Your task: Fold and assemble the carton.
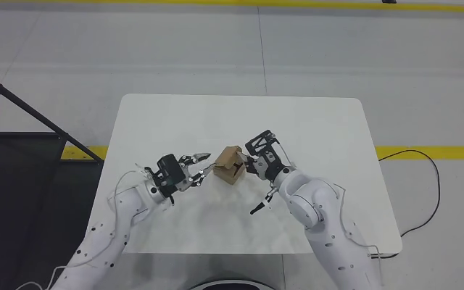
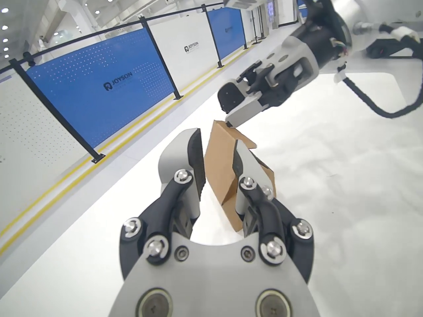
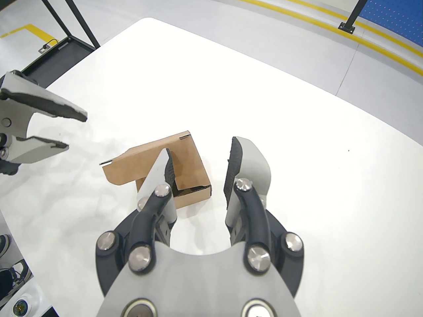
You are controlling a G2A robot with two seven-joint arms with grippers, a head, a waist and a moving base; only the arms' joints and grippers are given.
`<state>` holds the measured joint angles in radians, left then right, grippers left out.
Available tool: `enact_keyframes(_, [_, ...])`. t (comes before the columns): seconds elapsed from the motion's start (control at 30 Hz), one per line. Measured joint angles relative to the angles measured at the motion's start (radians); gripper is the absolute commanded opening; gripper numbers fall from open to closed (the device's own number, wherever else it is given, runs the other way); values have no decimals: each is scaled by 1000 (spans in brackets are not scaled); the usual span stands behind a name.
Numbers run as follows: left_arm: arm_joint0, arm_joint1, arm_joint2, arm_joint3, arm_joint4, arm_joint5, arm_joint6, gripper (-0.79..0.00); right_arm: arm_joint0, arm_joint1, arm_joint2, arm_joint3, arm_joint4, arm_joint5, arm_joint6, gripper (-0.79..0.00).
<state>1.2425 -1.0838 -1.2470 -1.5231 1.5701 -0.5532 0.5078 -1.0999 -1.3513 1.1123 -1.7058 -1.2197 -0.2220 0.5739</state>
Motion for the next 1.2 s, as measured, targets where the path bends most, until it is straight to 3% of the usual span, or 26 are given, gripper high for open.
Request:
enact_keyframes(0.23, [-65, -25, 79, 35, -17, 90, -120, -449, 3, 1, -3, 6, 0, -1, 4, -403])
enact_keyframes(0.43, [-100, -41, 136, 67, 23, 149, -151, -449, 3, 1, -6, 9, -3, -5, 5, -403])
enact_keyframes(1.2, [-128, -57, 166, 115, 40, 155, -157, -449, -31, 10, 18, 19, 0, -7, -16, -406])
